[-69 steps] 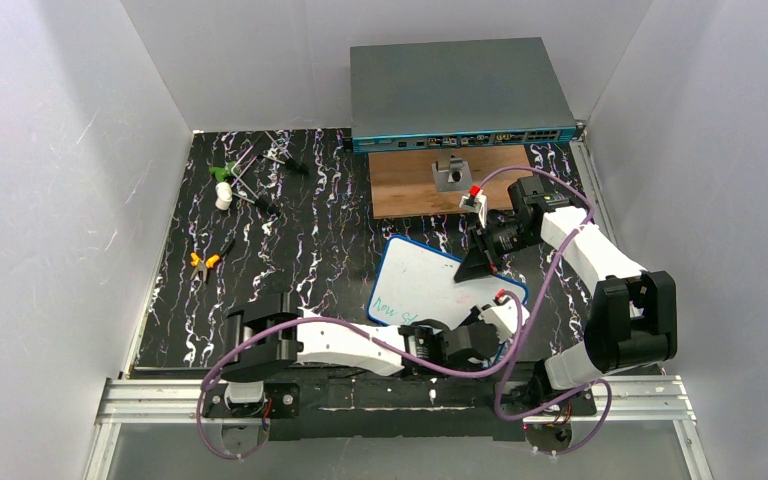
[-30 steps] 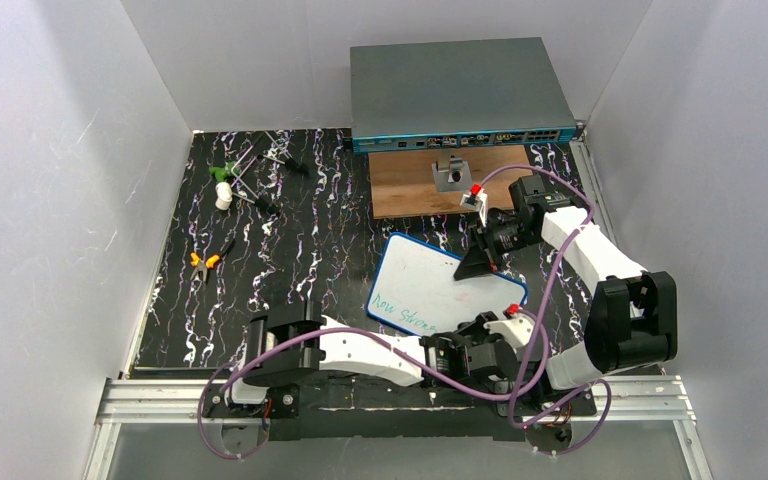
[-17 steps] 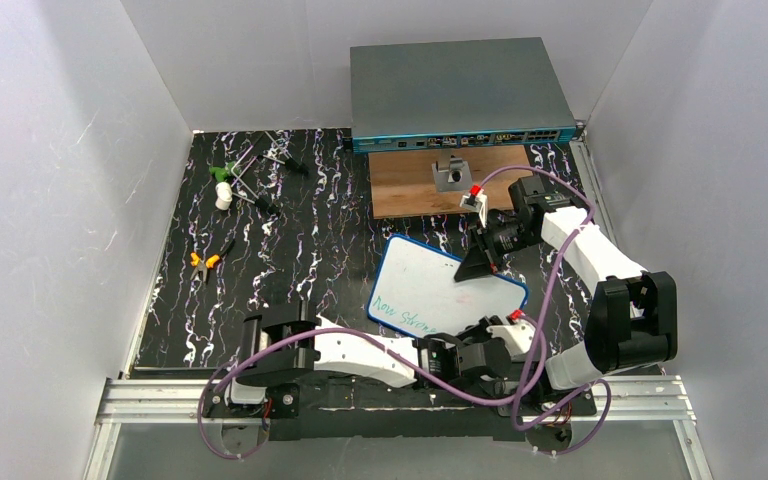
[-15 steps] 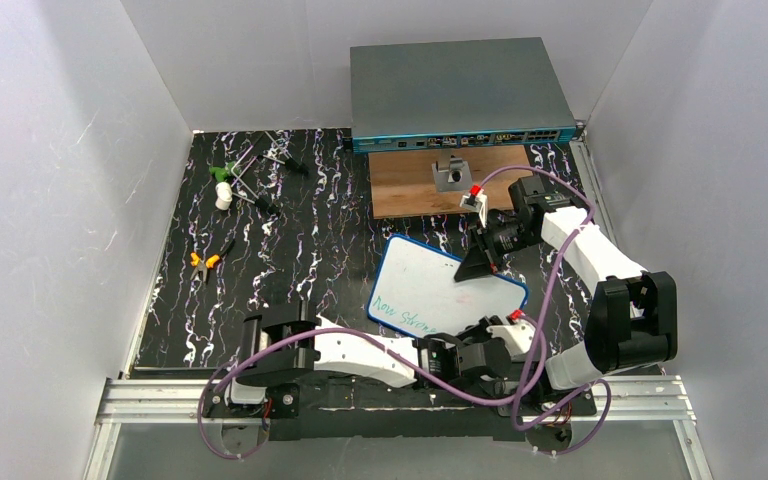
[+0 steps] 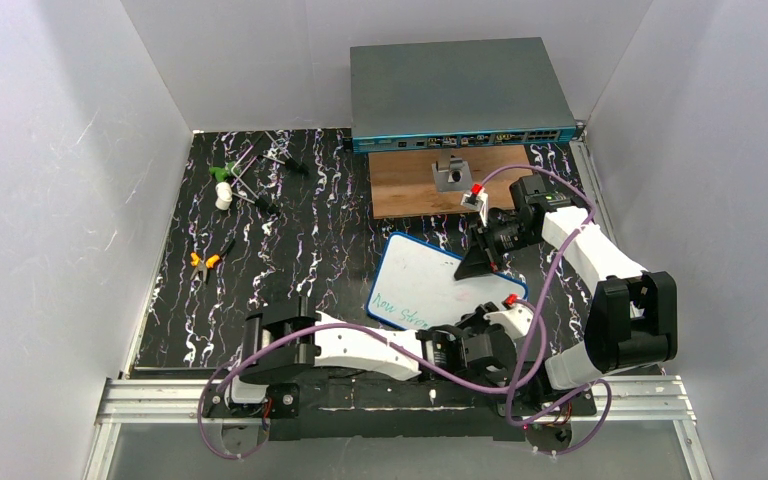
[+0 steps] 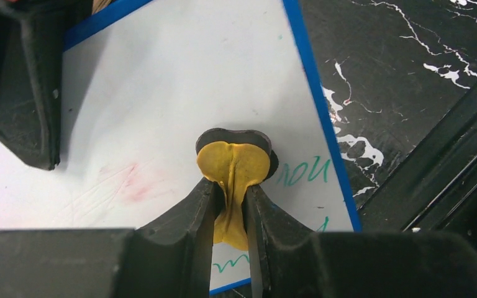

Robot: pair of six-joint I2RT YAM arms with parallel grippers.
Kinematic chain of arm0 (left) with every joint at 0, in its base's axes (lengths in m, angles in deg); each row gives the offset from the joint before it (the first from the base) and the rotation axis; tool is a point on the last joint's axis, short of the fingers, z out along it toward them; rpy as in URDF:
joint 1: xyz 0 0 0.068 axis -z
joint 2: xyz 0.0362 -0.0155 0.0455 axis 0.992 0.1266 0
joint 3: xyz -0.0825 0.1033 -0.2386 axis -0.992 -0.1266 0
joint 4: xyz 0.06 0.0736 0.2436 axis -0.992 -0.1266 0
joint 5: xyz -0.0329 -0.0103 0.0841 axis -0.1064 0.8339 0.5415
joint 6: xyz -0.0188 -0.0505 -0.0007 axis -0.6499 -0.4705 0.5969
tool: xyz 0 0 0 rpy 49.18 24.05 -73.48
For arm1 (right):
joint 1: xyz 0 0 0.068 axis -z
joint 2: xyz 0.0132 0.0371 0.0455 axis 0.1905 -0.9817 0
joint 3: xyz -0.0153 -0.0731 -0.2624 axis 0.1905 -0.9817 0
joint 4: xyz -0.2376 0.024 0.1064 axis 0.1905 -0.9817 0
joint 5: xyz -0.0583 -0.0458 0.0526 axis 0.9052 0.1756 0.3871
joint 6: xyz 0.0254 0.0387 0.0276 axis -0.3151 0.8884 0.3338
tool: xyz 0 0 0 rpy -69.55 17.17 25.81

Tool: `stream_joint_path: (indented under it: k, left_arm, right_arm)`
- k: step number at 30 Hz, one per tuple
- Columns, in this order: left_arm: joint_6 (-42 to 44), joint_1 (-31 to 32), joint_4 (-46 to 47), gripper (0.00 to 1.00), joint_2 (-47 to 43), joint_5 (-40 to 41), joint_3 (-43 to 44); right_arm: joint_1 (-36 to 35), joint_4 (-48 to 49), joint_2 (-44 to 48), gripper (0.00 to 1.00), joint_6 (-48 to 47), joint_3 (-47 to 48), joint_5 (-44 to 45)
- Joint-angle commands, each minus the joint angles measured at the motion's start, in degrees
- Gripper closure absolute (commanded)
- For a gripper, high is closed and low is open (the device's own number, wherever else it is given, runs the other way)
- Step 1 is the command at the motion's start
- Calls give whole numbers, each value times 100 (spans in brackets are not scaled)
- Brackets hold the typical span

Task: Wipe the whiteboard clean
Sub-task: Erase the whiteboard at the center of the board.

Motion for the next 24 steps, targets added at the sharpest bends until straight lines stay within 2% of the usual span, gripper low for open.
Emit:
stream_joint_path:
  k: [1, 4, 9, 14, 19, 24]
  left_arm:
    - [-206, -142, 125, 100, -579, -124, -391]
    - [281, 88, 631, 100, -451, -873, -436]
    - [509, 295, 437, 100, -22, -1541, -16]
    - [507, 222, -39, 100, 131, -995, 293]
    - [-500, -239, -963, 100, -39, -222, 280]
    - [-825, -454, -873, 100, -482, -92, -154]
  right_arm:
    - [-10, -258, 172, 99, 87, 112, -424]
    - [-14, -264, 159, 99, 85, 111, -422]
    - [-2, -263, 163, 99, 86, 113, -422]
    - [-5, -262, 167, 99, 79, 111, -433]
    - [-2, -275, 180, 99, 75, 114, -433]
    - [6, -269, 171, 99, 80, 116, -434]
